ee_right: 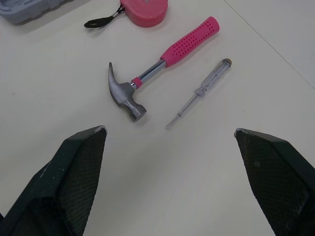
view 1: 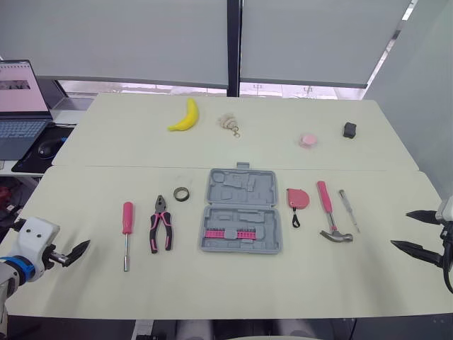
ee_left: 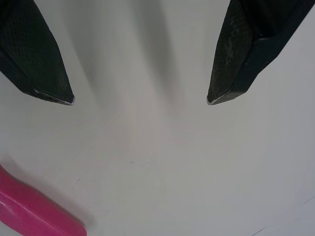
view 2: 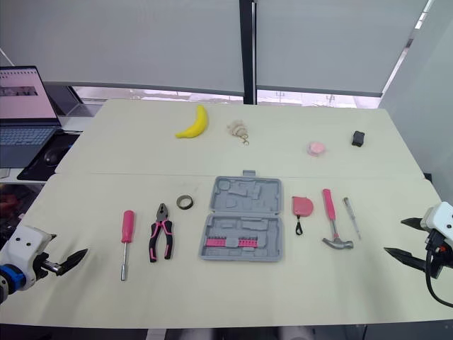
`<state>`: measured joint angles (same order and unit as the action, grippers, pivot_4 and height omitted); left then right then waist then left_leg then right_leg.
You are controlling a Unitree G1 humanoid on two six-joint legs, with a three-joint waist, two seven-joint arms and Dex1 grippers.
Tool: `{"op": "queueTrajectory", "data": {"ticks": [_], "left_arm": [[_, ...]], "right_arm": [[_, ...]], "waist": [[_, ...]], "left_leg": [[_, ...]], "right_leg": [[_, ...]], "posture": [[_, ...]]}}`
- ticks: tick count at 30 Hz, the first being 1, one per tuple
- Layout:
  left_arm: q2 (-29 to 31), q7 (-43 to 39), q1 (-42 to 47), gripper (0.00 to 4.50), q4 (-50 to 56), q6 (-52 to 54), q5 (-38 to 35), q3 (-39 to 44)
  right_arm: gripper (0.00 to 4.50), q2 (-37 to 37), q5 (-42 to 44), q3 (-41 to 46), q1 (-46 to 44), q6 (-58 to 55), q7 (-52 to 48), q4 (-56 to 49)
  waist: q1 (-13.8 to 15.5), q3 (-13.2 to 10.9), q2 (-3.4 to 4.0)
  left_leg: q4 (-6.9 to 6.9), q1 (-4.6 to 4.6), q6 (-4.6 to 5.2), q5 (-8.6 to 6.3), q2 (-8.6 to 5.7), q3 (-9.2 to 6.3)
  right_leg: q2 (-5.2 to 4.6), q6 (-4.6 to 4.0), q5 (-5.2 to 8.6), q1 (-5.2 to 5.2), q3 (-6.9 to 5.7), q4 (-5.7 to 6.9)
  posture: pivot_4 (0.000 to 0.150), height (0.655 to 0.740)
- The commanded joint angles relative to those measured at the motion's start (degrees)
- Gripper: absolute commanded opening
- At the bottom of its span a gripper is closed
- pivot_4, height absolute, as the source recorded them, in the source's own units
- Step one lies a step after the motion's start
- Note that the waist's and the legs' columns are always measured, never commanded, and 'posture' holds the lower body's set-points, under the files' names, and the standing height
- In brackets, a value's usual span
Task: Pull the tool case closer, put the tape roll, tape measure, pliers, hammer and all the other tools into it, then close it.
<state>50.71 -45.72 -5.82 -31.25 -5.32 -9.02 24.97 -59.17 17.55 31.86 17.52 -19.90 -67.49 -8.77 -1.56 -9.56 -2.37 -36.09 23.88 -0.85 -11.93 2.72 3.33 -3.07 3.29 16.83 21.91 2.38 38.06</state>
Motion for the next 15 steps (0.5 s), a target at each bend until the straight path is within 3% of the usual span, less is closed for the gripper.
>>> {"op": "queueTrajectory", "data": {"ticks": [1, 15], "left_arm": [[1.0, 0.0, -0.1, 4.5, 0.7, -0.5, -1.3, 1.6], [1.9, -3.2, 1.7, 4.5, -1.2, 0.6, -6.1, 4.1]], "right_arm": [[4.44, -0.3, -0.1, 1.0, 0.2, 1.7, -0.4, 0.2], [4.44, 0.5, -0.1, 1.7, 2.4, 2.2, 0.4, 0.9]], "waist": [[0.0, 0.0, 0.0], [0.0, 0.0, 0.0]], "left_leg": [[0.0, 0.0, 0.0, 0.0, 0.0, 0.0], [-0.01, -0.05, 0.0, 0.0, 0.0, 0.0]], "right_leg": [[0.0, 0.0, 0.0, 0.0, 0.0, 0.0], [0.03, 0.0, 0.0, -0.08, -0.01, 0.0]], "posture": [[0.15, 0.74], [0.15, 0.74]]}}
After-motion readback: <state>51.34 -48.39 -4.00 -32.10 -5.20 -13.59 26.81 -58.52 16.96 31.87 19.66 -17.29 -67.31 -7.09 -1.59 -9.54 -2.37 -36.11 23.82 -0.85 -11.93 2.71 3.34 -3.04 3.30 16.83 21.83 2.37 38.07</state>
